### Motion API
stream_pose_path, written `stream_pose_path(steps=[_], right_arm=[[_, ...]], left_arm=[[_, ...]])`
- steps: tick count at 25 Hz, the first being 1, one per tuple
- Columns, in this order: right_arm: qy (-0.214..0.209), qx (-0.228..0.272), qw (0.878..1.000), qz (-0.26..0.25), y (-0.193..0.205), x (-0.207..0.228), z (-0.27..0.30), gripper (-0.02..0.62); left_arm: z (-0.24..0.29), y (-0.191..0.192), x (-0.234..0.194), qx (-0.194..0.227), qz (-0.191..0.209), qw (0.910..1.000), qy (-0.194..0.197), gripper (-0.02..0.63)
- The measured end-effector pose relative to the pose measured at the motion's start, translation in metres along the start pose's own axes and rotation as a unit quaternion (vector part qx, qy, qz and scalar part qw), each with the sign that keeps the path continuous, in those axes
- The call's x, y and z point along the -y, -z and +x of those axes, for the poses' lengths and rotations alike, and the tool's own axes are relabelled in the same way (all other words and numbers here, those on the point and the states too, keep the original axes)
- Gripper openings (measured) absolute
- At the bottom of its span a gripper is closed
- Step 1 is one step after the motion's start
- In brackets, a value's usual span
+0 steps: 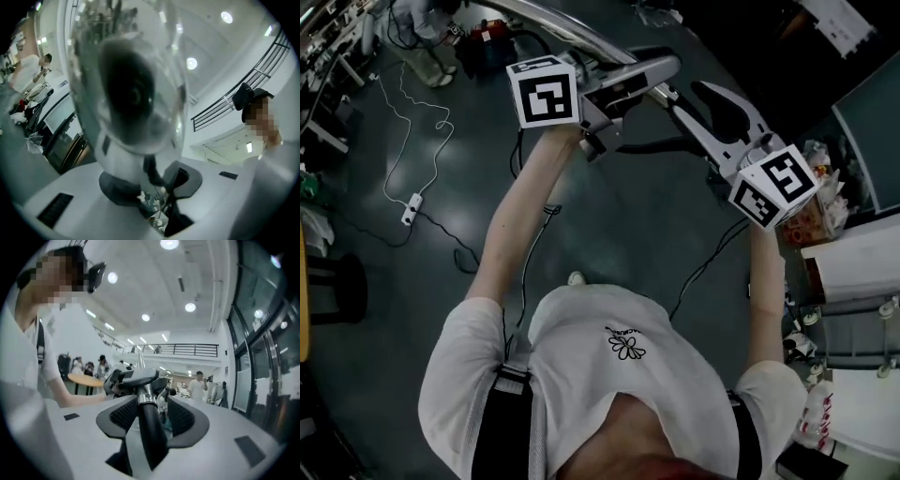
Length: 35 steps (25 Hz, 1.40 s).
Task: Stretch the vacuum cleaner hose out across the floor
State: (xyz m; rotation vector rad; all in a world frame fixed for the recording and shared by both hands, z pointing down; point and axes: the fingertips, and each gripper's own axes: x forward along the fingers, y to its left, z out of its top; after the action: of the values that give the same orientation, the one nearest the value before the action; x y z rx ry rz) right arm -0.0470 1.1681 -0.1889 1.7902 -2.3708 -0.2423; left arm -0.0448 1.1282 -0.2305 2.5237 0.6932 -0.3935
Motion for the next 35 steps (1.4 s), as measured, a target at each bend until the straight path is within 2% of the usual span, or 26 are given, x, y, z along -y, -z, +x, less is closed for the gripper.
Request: stream_pose_path(steps=[2, 4, 6, 8, 10, 12, 16, 18, 20, 23, 26, 29, 32, 35], right_arm=[[-0.027, 0.029, 0.999, 0.026, 0.001, -0.005, -0.023, 0.204], [-0.034, 0.015, 0.999, 0.009, 0.009, -0.009, -0.052, 0.204], [-0.045, -0.026, 0.999, -0.003, 0.022, -0.016, -0.082, 0.204], [-0.061, -0.072, 0.995, 0.017, 0.043, -0.03, -0.109, 0.204], [-0.085, -0.127, 0.987, 0.046, 0.075, -0.052, -0.131, 0.204], [-0.105, -0.179, 0.977, 0.055, 0.107, -0.077, -0.151, 0.204], [-0.112, -0.236, 0.964, 0.055, 0.152, -0.1, -0.188, 0.203], [-0.11, -0.255, 0.958, 0.073, 0.174, -0.101, -0.206, 0.204], [-0.107, -0.263, 0.953, 0.101, 0.192, -0.099, -0.22, 0.204], [-0.11, -0.285, 0.944, 0.127, 0.22, -0.104, -0.233, 0.202], [-0.131, -0.333, 0.928, 0.101, 0.252, -0.119, -0.239, 0.202], [-0.154, -0.354, 0.918, 0.091, 0.27, -0.131, -0.233, 0.202], [-0.162, -0.352, 0.917, 0.096, 0.278, -0.137, -0.22, 0.202], [-0.163, -0.353, 0.918, 0.083, 0.279, -0.133, -0.21, 0.202]], left_arm=[[0.016, 0.012, 0.021, -0.001, 0.007, 0.9998, 0.021, 0.13], [0.034, 0.034, 0.04, -0.02, 0.001, 0.9985, 0.051, 0.13], [0.051, 0.066, 0.054, -0.062, 0.006, 0.9959, 0.065, 0.13], [0.066, 0.1, 0.067, -0.117, 0.032, 0.9902, 0.069, 0.13], [0.082, 0.133, 0.096, -0.162, 0.058, 0.9813, 0.086, 0.13], [0.1, 0.166, 0.127, -0.191, 0.073, 0.9724, 0.113, 0.129], [0.129, 0.23, 0.164, -0.218, 0.072, 0.9581, 0.171, 0.12], [0.141, 0.257, 0.167, -0.216, 0.06, 0.9565, 0.187, 0.112], [0.153, 0.277, 0.163, -0.206, 0.039, 0.959, 0.191, 0.107], [0.158, 0.302, 0.15, -0.191, -0.015, 0.964, 0.184, 0.1], [0.155, 0.323, 0.132, -0.179, -0.083, 0.966, 0.167, 0.08], [0.152, 0.332, 0.116, -0.167, -0.147, 0.9626, 0.155, 0.047], [0.142, 0.338, 0.108, -0.186, -0.148, 0.9596, 0.15, 0.044], [0.136, 0.333, 0.101, -0.186, -0.131, 0.9623, 0.149, 0.044]])
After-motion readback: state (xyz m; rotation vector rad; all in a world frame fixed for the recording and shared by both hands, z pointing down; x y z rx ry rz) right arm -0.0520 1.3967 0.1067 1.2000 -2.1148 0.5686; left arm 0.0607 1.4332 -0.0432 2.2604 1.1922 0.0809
